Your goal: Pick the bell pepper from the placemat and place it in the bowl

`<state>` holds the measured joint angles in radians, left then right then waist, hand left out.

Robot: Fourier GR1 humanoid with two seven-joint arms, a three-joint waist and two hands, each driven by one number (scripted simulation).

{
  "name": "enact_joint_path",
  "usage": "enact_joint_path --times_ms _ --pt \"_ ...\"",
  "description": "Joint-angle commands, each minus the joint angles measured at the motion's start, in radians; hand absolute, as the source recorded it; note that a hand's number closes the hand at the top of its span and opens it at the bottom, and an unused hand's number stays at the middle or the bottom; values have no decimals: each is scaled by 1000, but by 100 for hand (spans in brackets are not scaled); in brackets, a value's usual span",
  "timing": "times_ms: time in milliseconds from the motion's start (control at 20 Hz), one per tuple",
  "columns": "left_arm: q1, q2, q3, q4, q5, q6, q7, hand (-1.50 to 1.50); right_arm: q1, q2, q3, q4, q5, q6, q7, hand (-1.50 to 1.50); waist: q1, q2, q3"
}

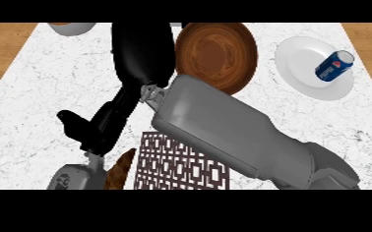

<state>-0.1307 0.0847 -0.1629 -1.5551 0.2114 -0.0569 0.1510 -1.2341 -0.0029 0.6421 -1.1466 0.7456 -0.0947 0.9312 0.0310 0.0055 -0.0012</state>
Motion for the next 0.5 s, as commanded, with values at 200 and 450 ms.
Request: enact_joint_path --times_ms 200,450 --pt "-54 -5 12 23 -11 6 25 0 -132 3 -62 417 0 -139 -198 150 11 6 0" --pt "-16 -28 -27 -16 -16 6 30 0 -122 3 -65 651 8 -191 -303 150 40 15 -1"
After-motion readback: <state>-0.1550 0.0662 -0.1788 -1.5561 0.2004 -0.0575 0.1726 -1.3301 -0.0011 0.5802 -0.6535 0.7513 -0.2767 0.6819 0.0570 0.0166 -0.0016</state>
